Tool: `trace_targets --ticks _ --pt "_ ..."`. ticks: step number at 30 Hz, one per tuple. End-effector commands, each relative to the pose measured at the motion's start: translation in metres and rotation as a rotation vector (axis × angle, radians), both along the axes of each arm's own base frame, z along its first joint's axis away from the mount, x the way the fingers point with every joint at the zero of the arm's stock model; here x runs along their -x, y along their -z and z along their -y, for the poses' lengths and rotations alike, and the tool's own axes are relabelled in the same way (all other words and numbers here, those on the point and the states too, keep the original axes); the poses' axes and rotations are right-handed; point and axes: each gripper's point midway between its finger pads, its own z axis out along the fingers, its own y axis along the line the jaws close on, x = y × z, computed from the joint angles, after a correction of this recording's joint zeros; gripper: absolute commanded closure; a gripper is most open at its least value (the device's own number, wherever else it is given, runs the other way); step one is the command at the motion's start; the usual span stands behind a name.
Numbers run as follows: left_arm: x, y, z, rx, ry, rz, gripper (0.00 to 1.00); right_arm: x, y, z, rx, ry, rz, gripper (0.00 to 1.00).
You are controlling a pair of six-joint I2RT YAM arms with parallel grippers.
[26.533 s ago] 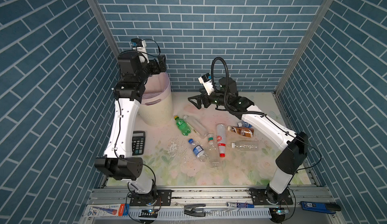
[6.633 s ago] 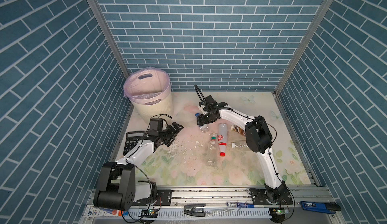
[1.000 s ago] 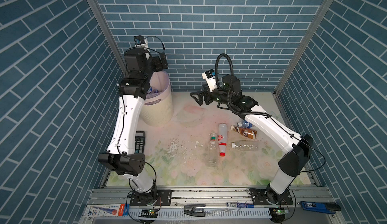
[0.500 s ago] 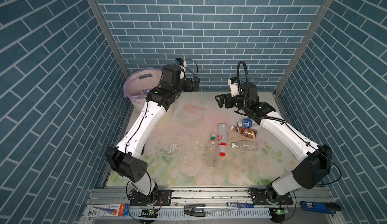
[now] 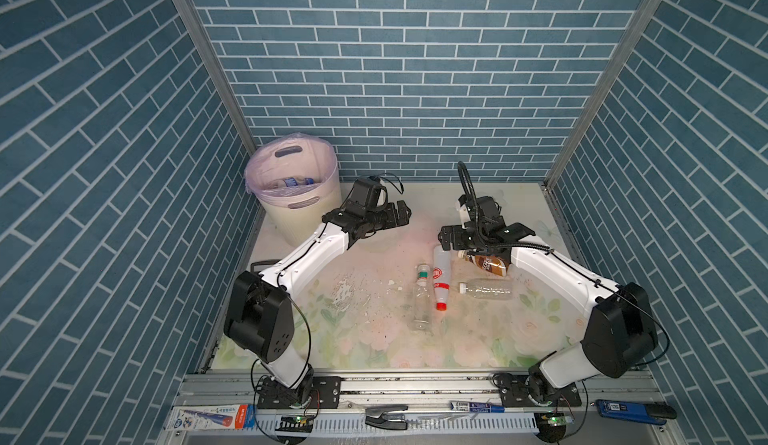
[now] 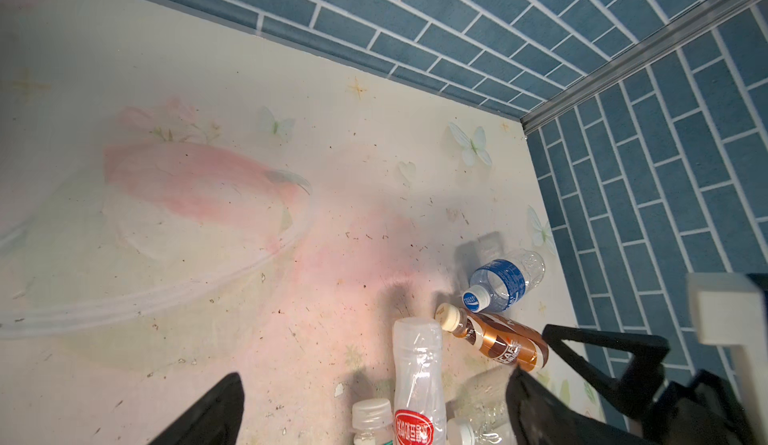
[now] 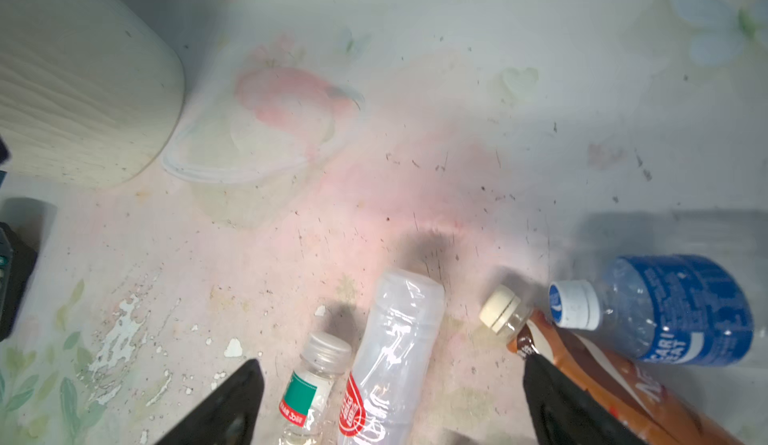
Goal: Throw the plastic bottles in the bin
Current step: 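Bring left arm back while right gripper lowers to the red-labeled clear bottle, then grasp the red-labeled bottle with the right gripper and lift it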
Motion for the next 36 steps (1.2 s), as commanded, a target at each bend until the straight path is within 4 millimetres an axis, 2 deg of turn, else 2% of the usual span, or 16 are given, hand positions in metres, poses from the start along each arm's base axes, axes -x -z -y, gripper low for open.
trace_targets --ticks 1,7,15,21,30,32,36 --pt "0.002 -0.025 0.005 0.081 0.001 0.054 0.01 0.012 0.032 -0.003 0.007 0.020 -0.098 0.07" --pt "0.008 -0.007 0.006 0.085 0.005 0.010 0.01 0.019 0.063 -0.016 0.077 -0.005 -0.157 0.13" --pt "0.010 -0.001 0.005 0.081 0.007 0.000 0.01 0.018 0.096 -0.013 0.147 0.011 -0.216 0.17" --pt "0.012 0.003 0.005 0.081 0.013 -0.013 0.01 0.016 0.112 -0.012 0.176 0.013 -0.235 0.22" --pt "0.014 0.008 0.004 0.074 0.008 -0.021 0.01 0.002 0.119 -0.016 0.218 -0.012 -0.224 0.45" --pt "0.014 0.009 0.003 0.073 0.008 -0.024 0.01 -0.007 0.116 -0.016 0.232 -0.018 -0.207 0.50" --pt "0.014 0.011 0.004 0.071 0.011 -0.027 0.01 -0.033 0.108 -0.020 0.238 -0.024 -0.171 0.56"
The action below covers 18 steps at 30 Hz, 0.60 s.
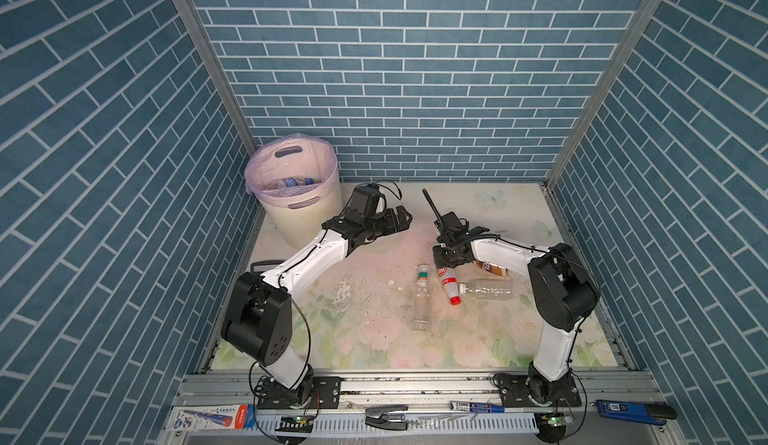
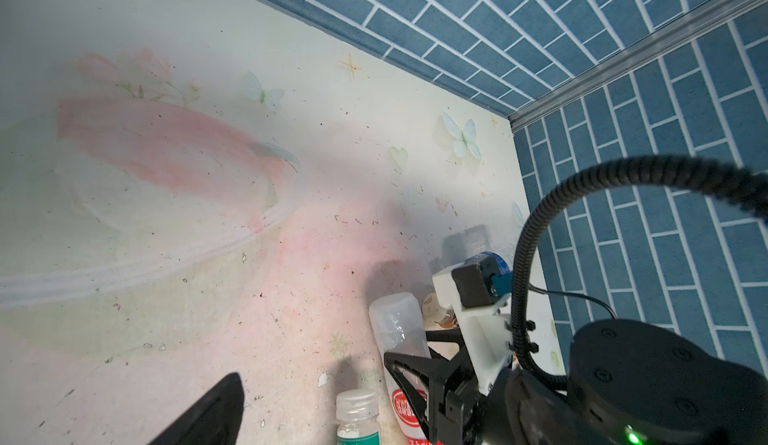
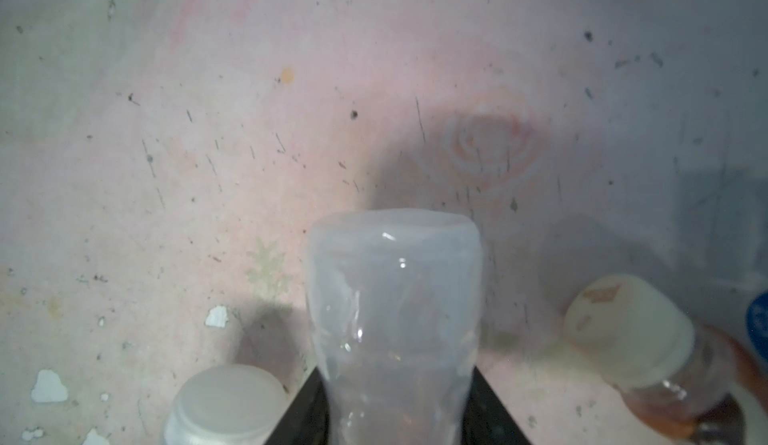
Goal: Throw the plastic bottles in the bin
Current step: 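Grasp the red-labeled bottle with the right gripper and lift it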
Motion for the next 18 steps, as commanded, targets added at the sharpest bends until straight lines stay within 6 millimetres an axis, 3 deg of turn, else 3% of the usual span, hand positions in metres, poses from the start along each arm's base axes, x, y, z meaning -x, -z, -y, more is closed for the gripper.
trace_targets --ticks 1,6,11,15,18 --pt "0.004 -0.007 -0.001 0.009 0.005 0.014 0.01 -0.030 -0.011 -0.001 0.024 -0.014 0.047 0.57" --pt "0.004 -0.004 -0.002 0.000 0.001 0.007 0.01 -0.070 -0.017 -0.015 0.022 -0.037 0.075 0.56" --pt "0.007 -0.001 -0.006 -0.016 -0.001 -0.001 0.01 -0.104 -0.016 -0.026 0.021 -0.050 0.086 0.45" --pt "0.009 0.002 -0.011 -0.033 -0.008 -0.007 0.01 -0.115 -0.027 -0.031 0.001 -0.061 0.102 0.32" --pt "0.009 0.004 -0.013 -0.034 -0.012 -0.009 0.01 -0.111 -0.037 -0.031 -0.019 -0.071 0.114 0.24"
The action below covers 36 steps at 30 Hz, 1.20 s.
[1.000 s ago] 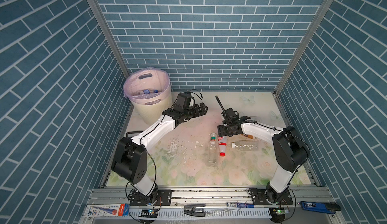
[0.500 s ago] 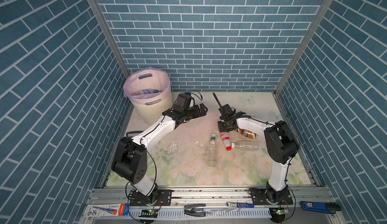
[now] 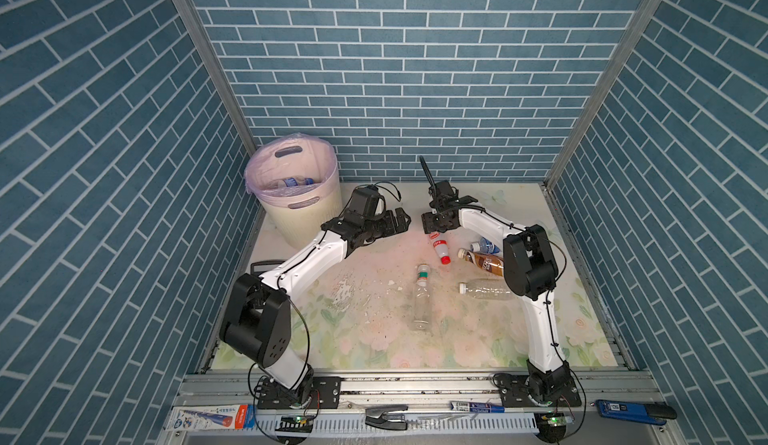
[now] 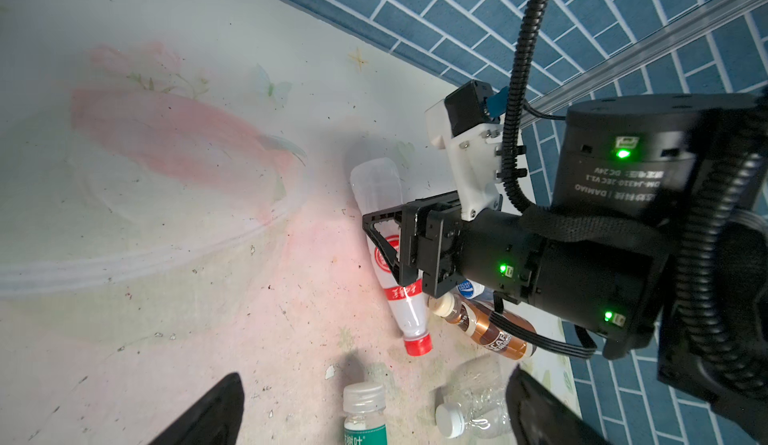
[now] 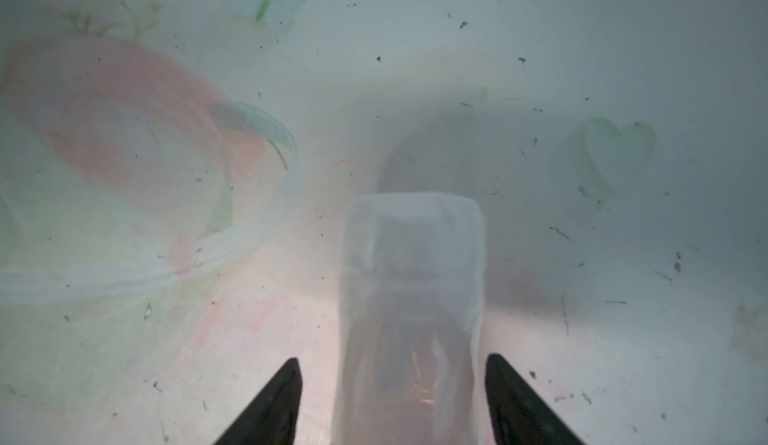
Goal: Throw the plastic bottles in the bin
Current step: 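Grasp the red-labeled bottle with the right gripper and lift it, then grasp the red-labeled bottle's end with left gripper while right gripper holds it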
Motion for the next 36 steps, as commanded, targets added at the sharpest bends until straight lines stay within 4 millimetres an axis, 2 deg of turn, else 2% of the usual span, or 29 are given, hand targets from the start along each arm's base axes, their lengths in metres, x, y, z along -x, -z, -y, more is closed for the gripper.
trace_targets --ticks 1,2,5,11,17,21,24,31,36 --pt "0.003 -0.001 -0.007 -0.014 -0.006 0.009 0.01 0.007 -0.020 -0.001 -0.018 -0.034 0.004 0.24" --pt "0.002 -0.002 -0.006 -0.012 -0.004 0.010 0.01 0.011 -0.027 0.001 -0.033 -0.030 0.014 0.21" --pt "0.000 0.000 -0.003 0.001 -0.002 0.003 0.01 0.027 -0.025 0.009 -0.045 -0.019 0.010 0.14" --pt "-0.002 0.005 0.003 0.027 0.000 -0.014 0.01 0.057 -0.006 0.022 -0.064 0.006 -0.025 0.14" --pt "0.000 0.008 0.002 0.036 -0.005 -0.026 0.01 0.080 0.021 0.021 -0.083 0.000 -0.083 0.23" --pt "0.002 0.011 0.001 0.037 -0.010 -0.035 0.01 0.083 0.032 0.020 -0.063 0.000 -0.095 0.32" --pt "0.003 0.010 0.000 0.039 -0.012 -0.036 0.01 0.083 0.036 0.023 -0.048 0.007 -0.097 0.45" --pt "0.003 0.015 0.005 0.060 -0.005 -0.071 0.01 0.085 0.029 0.021 -0.059 0.001 -0.086 0.68" --pt "-0.003 0.020 0.012 0.119 -0.007 -0.110 0.01 0.087 0.019 0.017 -0.073 -0.014 -0.073 0.72"
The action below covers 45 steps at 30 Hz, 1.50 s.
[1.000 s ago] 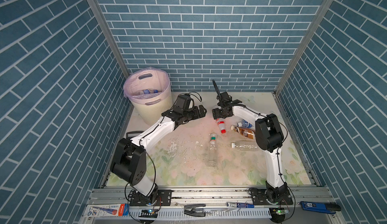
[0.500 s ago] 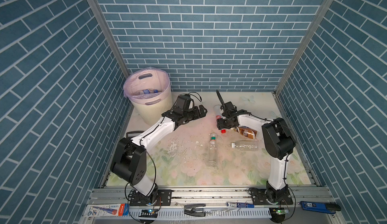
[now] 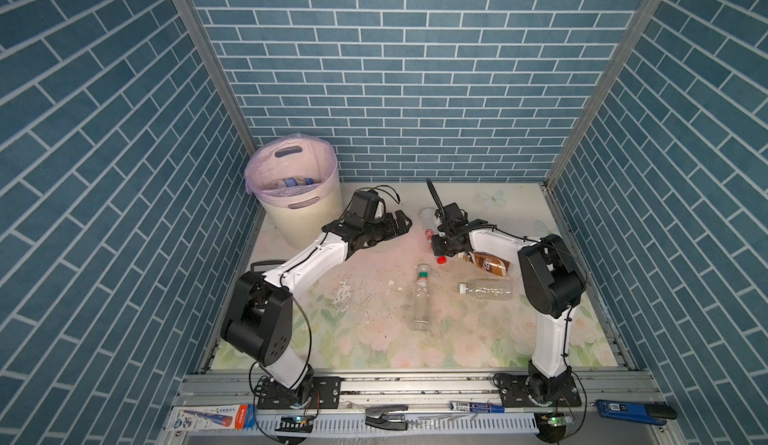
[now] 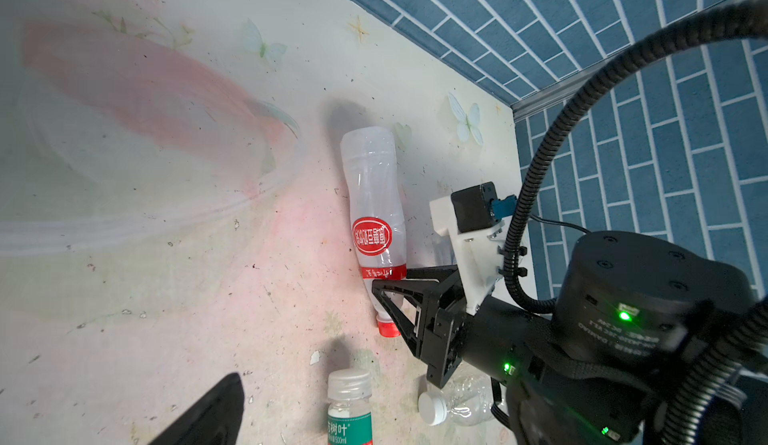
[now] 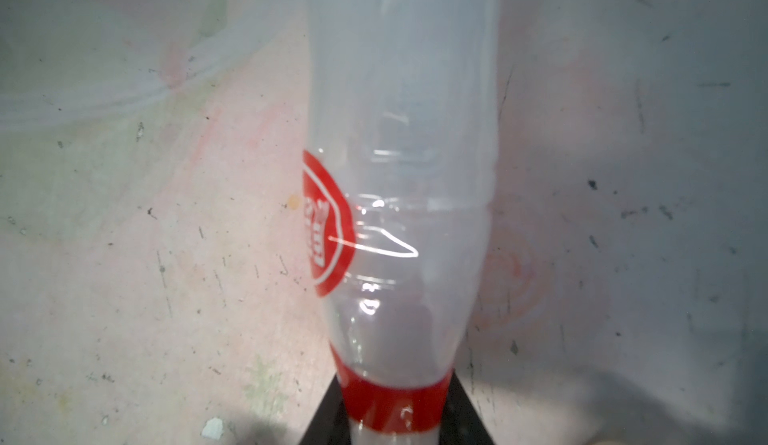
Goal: Throw the plastic bottles in the bin
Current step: 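Grasp the red-labeled bottle's end with left gripper while right gripper holds it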
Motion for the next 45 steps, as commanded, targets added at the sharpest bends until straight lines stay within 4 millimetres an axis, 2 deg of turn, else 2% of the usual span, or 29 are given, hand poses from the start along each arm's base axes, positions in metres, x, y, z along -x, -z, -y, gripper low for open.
trace_targets --ticks 1,6,10,19,26,36,42,45 --pt "-0.007 0.004 0.004 0.043 -0.003 -0.027 0.01 0.009 -0.008 -0.001 -0.013 -0.005 0.001 0.73" --pt "-0.012 0.002 0.010 0.055 0.007 -0.036 0.01 0.011 -0.011 -0.001 -0.020 -0.011 0.003 0.73" --pt "-0.018 0.000 0.013 0.060 0.013 -0.038 0.01 0.014 -0.023 -0.008 -0.059 -0.029 0.015 0.73" --pt "-0.043 -0.008 0.023 0.107 -0.006 -0.024 0.01 0.024 -0.081 -0.025 -0.171 -0.081 0.088 0.73" --pt "-0.064 -0.027 0.029 0.120 -0.010 0.028 0.01 0.036 -0.124 -0.037 -0.253 -0.135 0.151 0.73" --pt "-0.080 -0.040 0.032 0.148 -0.028 0.074 0.01 0.050 -0.157 -0.059 -0.377 -0.228 0.204 0.73" --pt "-0.084 -0.046 0.031 0.155 -0.038 0.094 0.11 0.053 -0.167 -0.065 -0.411 -0.256 0.218 0.73" --pt "-0.085 -0.048 0.030 0.167 -0.046 0.102 0.20 0.056 -0.169 -0.067 -0.408 -0.279 0.228 0.73"
